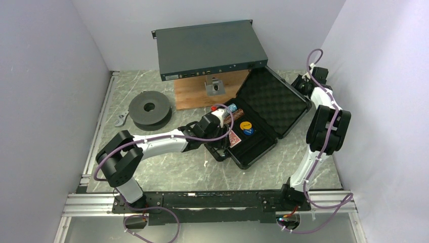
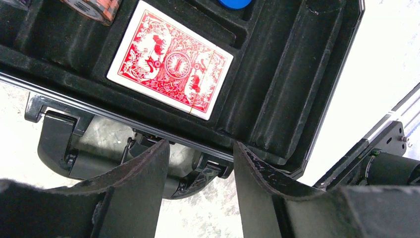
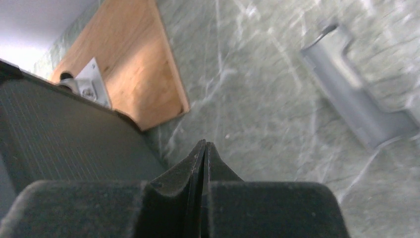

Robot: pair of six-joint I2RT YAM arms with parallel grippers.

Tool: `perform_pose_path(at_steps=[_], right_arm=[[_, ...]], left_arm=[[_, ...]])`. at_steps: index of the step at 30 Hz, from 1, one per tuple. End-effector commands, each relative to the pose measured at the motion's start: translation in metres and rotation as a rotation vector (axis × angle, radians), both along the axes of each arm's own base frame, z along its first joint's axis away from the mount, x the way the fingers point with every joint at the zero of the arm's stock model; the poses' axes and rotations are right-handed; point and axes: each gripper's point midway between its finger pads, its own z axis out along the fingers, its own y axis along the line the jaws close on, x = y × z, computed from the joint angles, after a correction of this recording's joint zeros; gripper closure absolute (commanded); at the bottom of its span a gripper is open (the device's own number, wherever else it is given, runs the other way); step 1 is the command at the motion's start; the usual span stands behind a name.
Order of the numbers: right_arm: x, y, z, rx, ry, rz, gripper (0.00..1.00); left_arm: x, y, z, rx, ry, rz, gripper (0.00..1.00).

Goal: Pack up texas hold em set

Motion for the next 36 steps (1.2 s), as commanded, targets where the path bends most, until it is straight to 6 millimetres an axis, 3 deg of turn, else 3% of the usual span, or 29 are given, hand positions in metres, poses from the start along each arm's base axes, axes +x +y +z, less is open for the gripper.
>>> perform_pose_path(at_steps=[1,11,28,32,36], right_arm=[[-0.013,0.033,0.044,0.086,-0.112,0.099,0.97],[-0.043,0.073,0.05,0.083,-0.096,0.182,0.97],[-0.073,0.108,0.061,0.13,-0.128,0.25,0.98],[-0.081,0.119,0.066,0.126,-0.137,0.271,0.98],[-0.088,0.128,0.07,0.119,-0.146,0.283,0.98]], left_arm=[[0.007,-0.007,0.008,-0.02,-0.033,0.012,0.44],[0.009,-0.011,0.006,-0.03,-0.029,0.018,0.44],[0.01,-0.019,0.015,-0.067,-0.048,0.014,0.45],[0.012,-0.026,0.017,-0.076,-0.05,0.013,0.45],[0.022,-0.041,0.032,-0.124,-0.072,0.019,0.46]])
